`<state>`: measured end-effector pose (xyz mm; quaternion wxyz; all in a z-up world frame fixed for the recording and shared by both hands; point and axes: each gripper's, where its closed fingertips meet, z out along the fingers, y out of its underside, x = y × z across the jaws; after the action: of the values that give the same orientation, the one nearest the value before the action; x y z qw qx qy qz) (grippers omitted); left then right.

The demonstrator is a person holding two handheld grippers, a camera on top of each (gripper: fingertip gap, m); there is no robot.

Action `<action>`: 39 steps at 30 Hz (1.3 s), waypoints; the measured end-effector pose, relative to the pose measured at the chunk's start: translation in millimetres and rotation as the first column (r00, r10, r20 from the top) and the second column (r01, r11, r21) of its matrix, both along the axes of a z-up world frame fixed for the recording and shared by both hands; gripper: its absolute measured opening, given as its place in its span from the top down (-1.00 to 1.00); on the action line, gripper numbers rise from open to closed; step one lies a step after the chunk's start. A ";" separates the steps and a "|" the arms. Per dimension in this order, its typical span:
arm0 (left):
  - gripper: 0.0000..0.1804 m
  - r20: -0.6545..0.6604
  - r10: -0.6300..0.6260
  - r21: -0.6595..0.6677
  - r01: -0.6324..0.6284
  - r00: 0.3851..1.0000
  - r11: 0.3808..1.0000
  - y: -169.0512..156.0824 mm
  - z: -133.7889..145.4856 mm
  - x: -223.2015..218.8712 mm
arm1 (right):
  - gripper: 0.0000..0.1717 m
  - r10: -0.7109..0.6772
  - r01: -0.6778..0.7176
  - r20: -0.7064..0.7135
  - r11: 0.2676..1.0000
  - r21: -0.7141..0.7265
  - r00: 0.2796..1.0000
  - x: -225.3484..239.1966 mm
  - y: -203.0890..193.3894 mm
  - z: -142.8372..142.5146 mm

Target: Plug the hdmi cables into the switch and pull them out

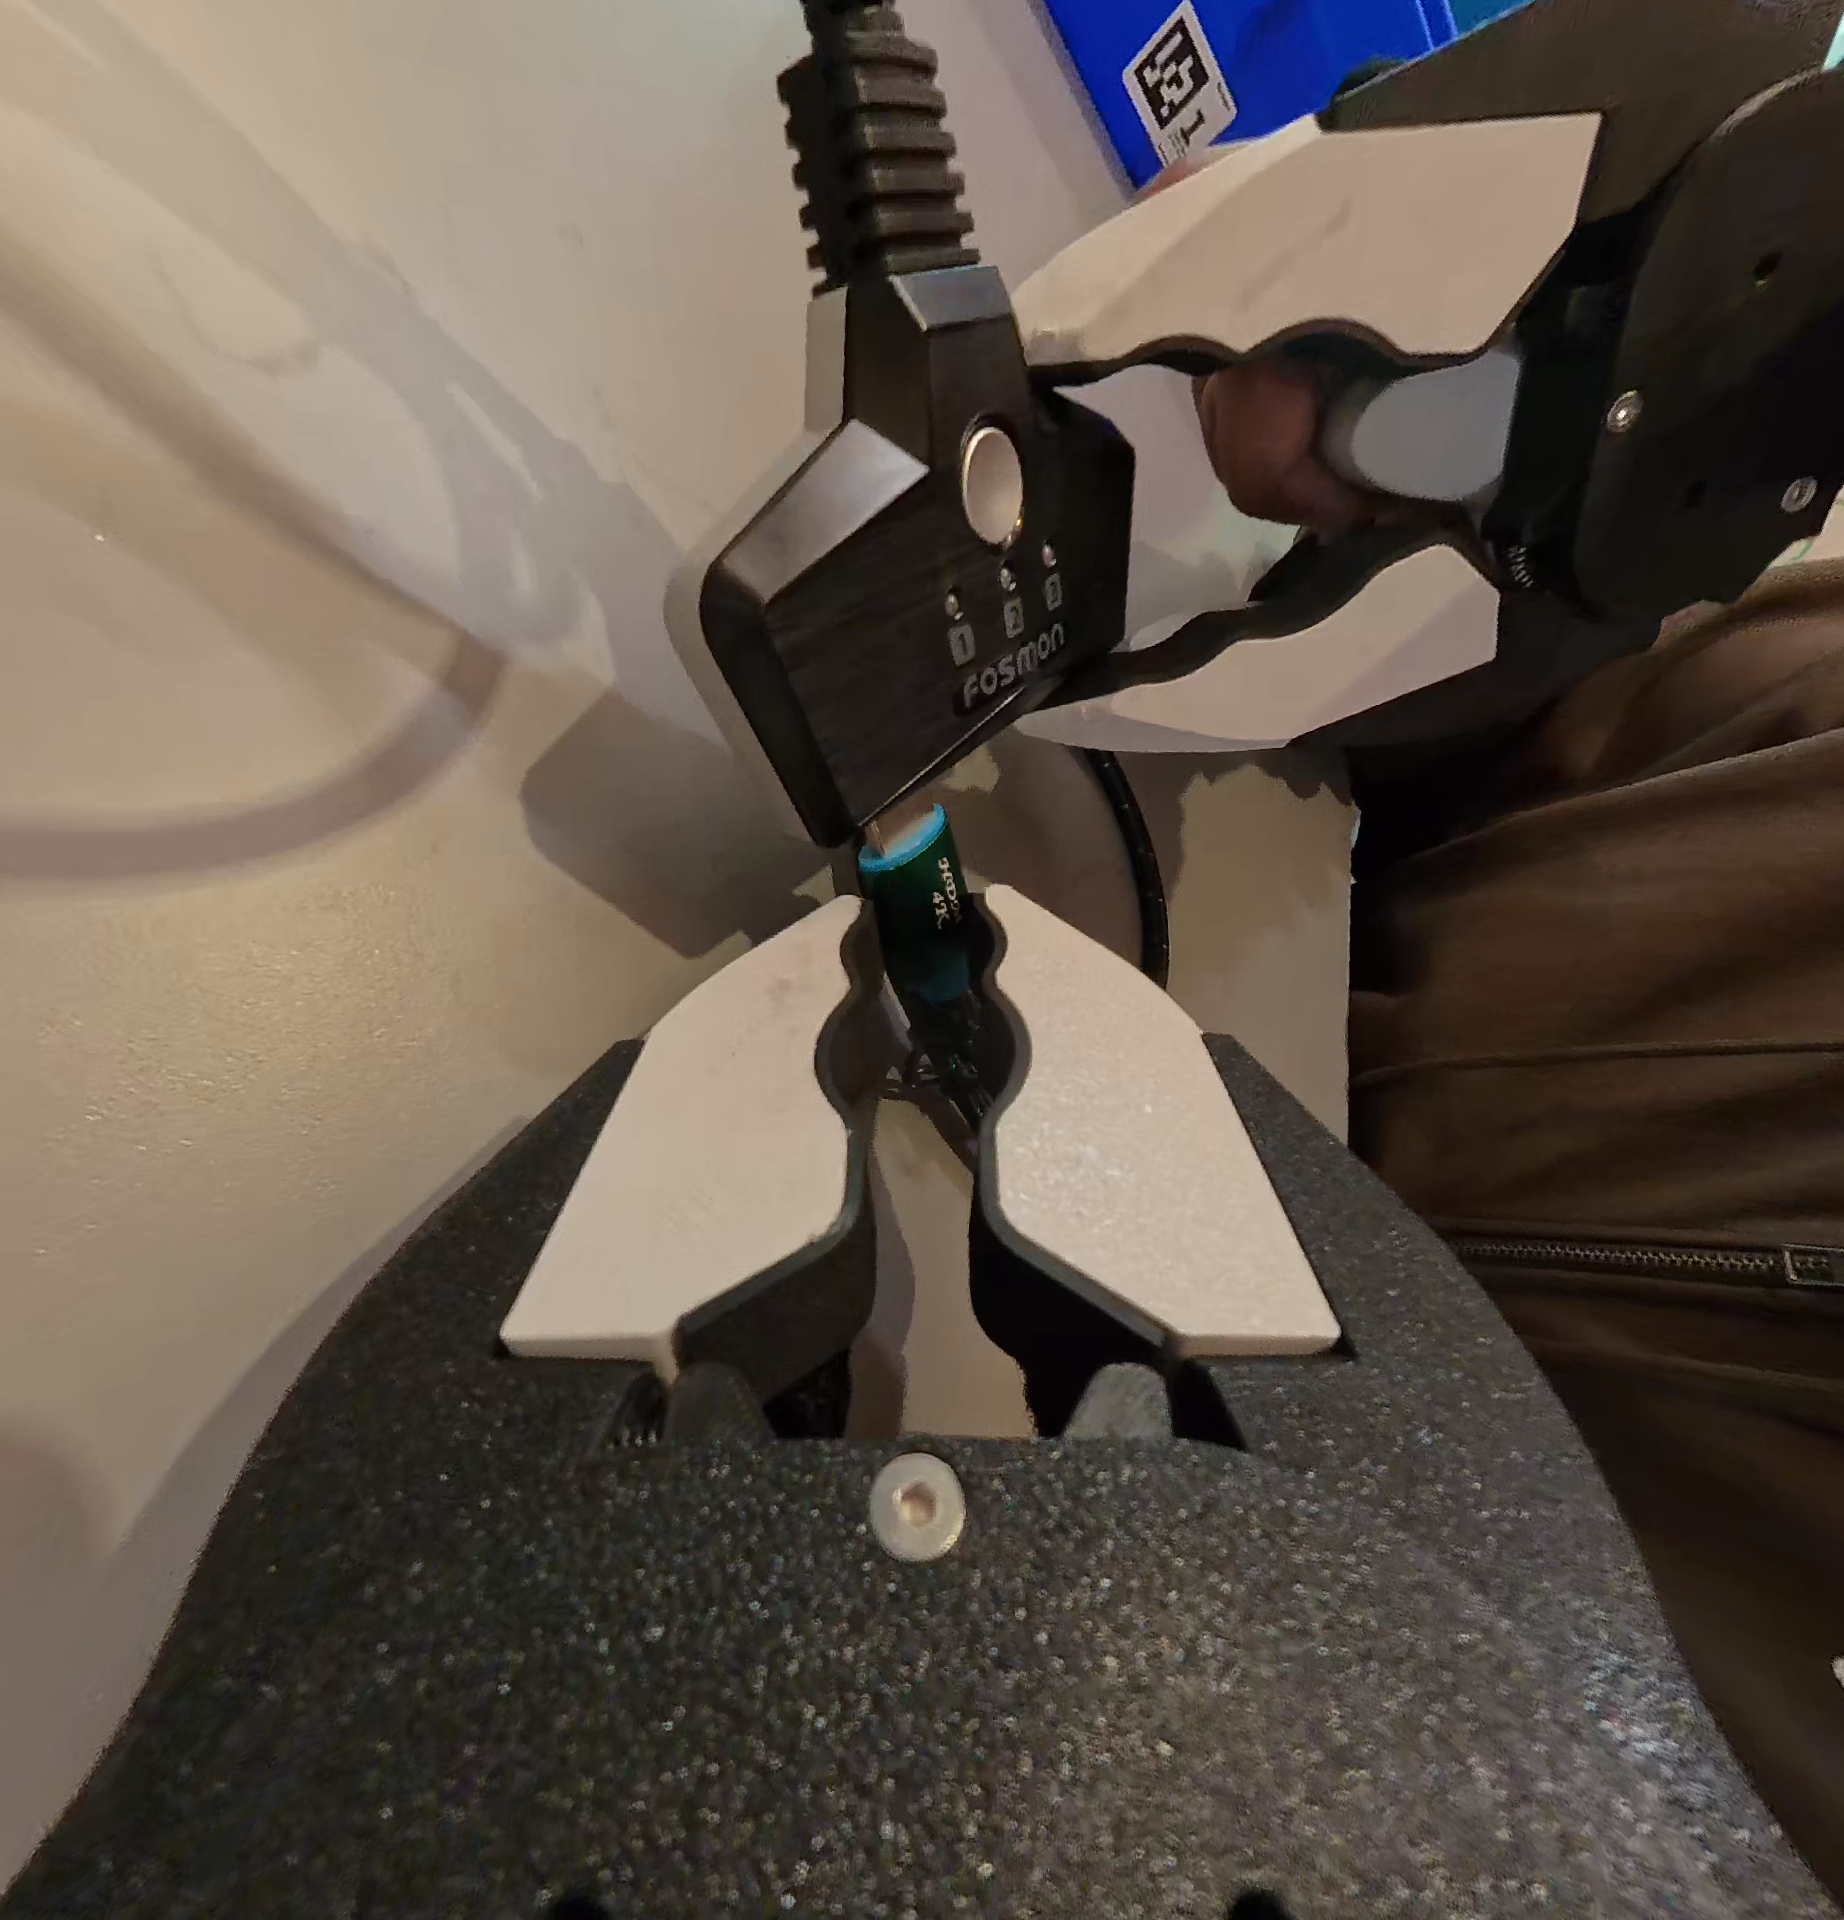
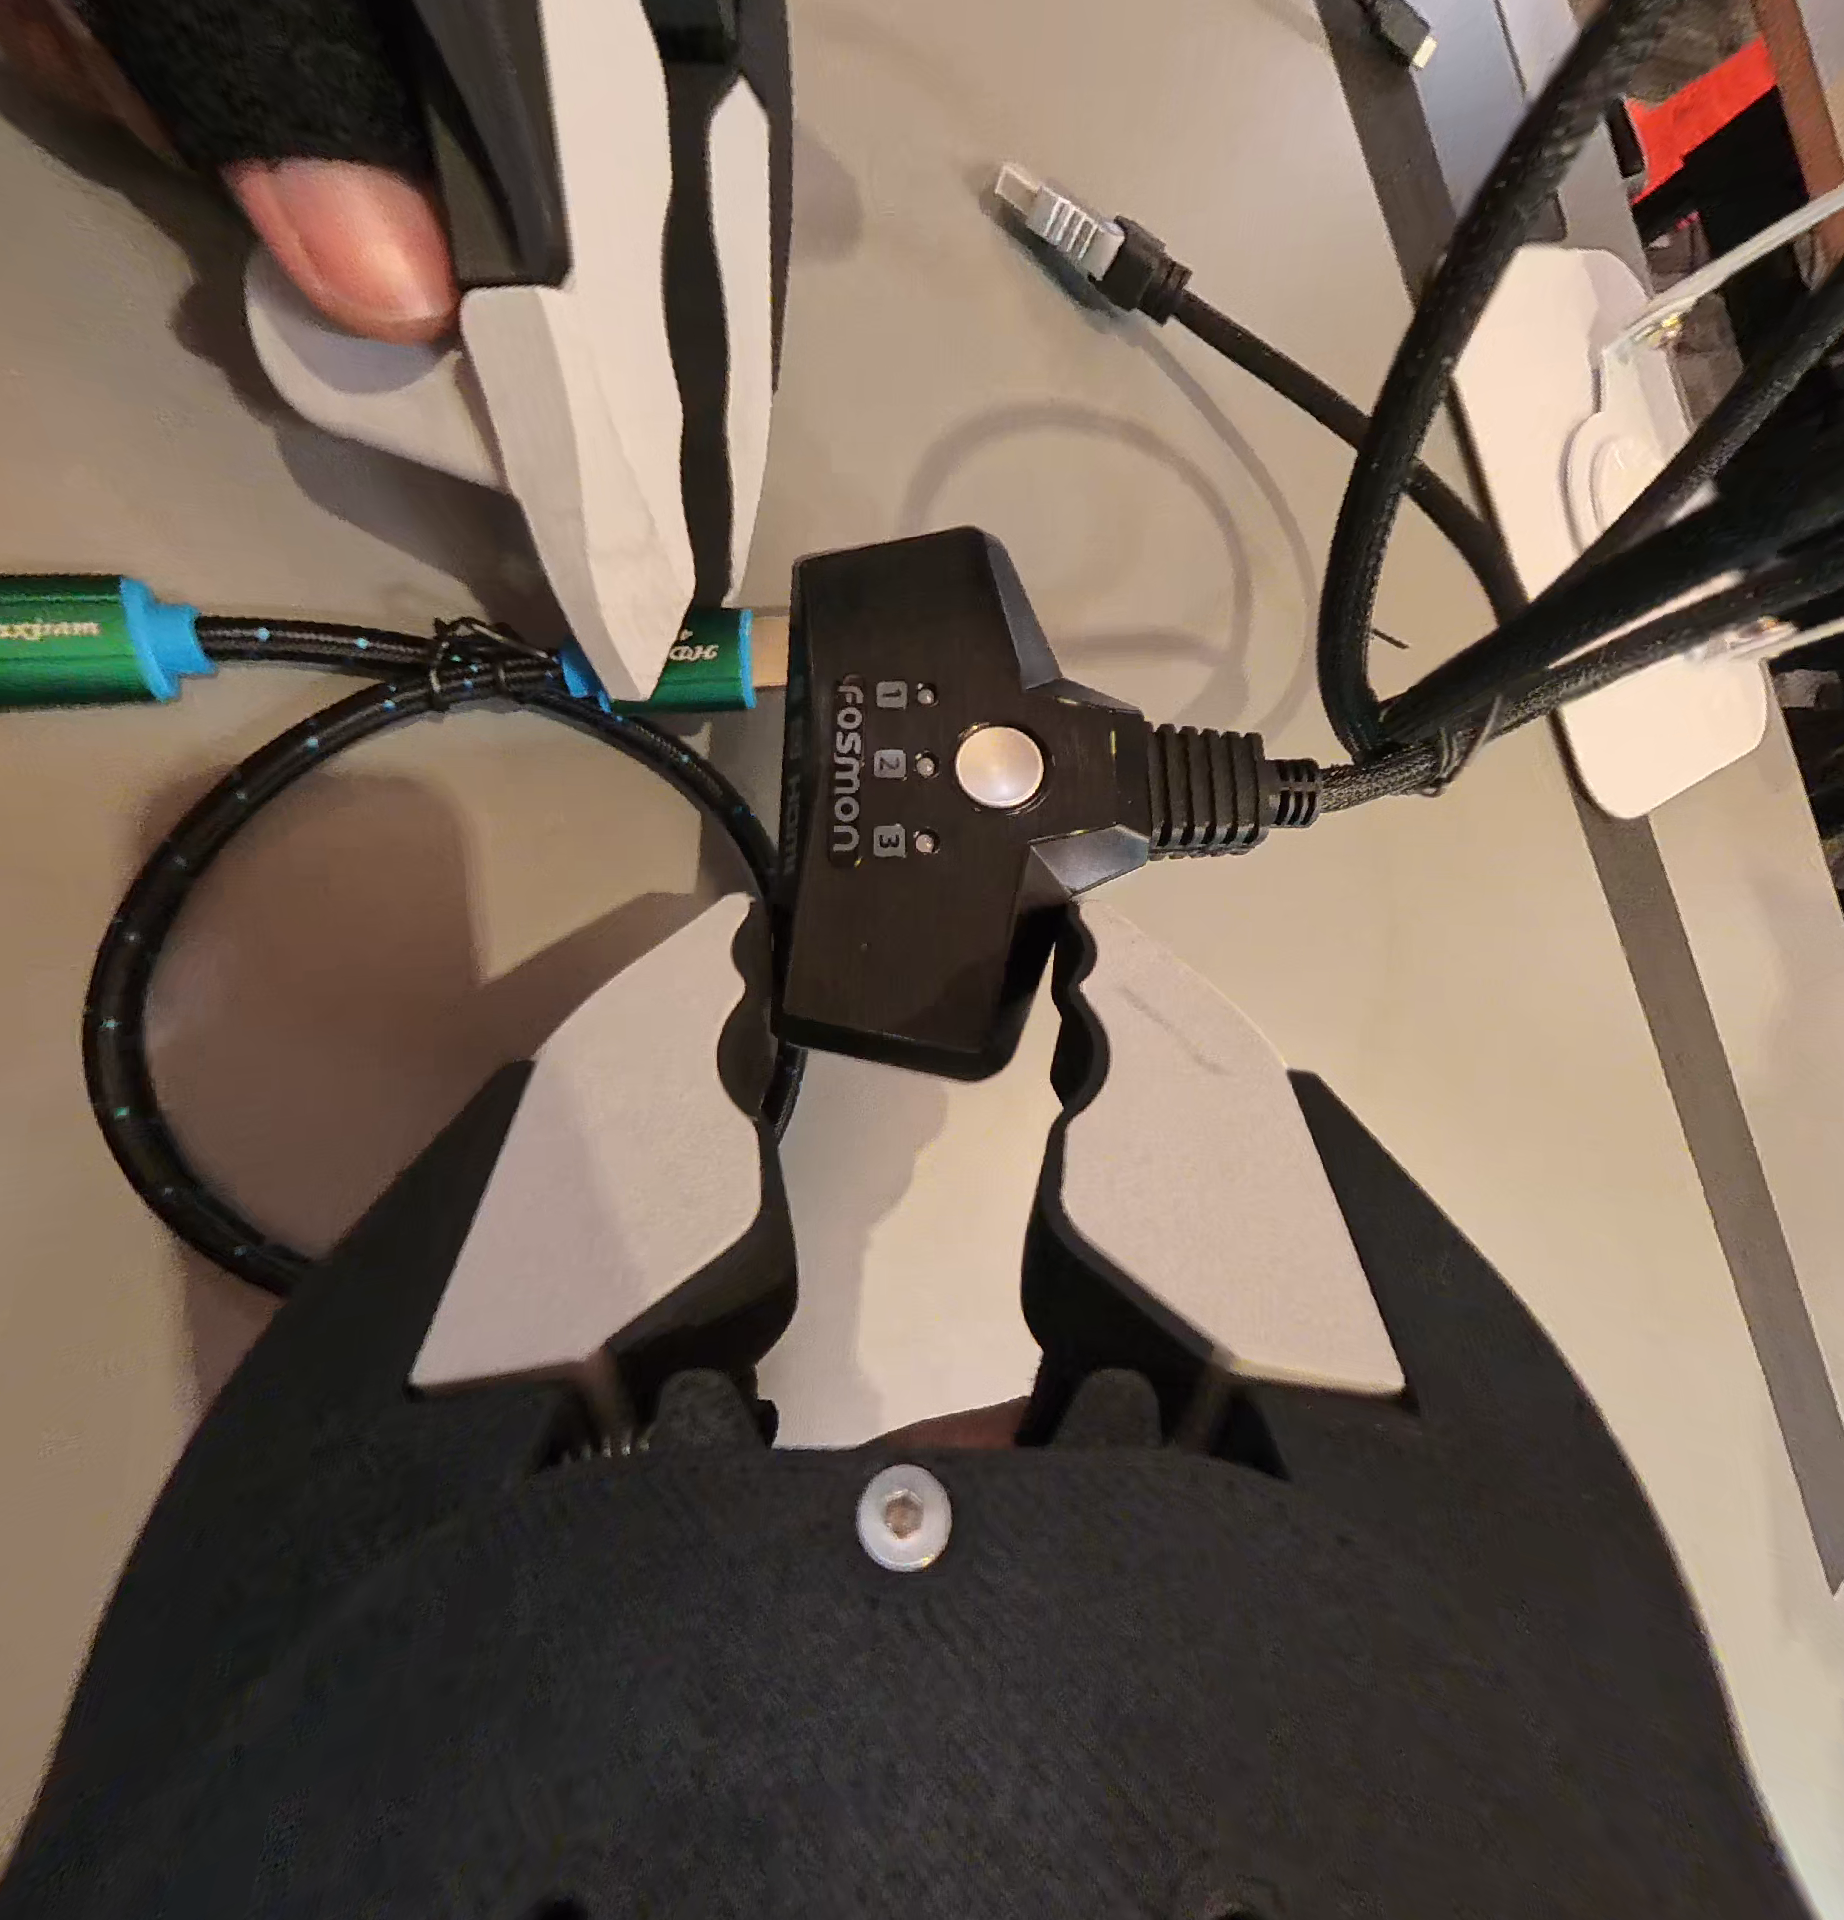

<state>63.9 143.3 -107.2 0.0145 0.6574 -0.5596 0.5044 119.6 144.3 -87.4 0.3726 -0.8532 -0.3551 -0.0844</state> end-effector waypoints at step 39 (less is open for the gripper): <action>0.83 0.165 -0.084 0.034 0.080 0.983 0.996 3.3 19.1 -0.3 | 0.33 -0.173 -0.147 -0.792 0.938 -0.314 0.585 3.8 -6.8 1.9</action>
<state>63.6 146.5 -88.0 -0.0204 0.5895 -0.5923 0.5488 123.5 137.4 -85.5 0.3362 -0.8513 -0.1486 0.3745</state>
